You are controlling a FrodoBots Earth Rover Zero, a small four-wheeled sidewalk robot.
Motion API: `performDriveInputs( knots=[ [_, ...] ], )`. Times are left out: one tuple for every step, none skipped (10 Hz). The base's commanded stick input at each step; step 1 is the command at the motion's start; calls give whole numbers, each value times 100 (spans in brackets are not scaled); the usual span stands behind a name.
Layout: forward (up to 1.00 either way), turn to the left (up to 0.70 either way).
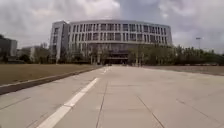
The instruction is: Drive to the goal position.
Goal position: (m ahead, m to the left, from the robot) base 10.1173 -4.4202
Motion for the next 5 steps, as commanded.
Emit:
performDriveInputs(
  knots=[
    [50,-2],
    [50,-2],
    [50,-2],
    [50,-2],
    [50,-2]
  ],
)
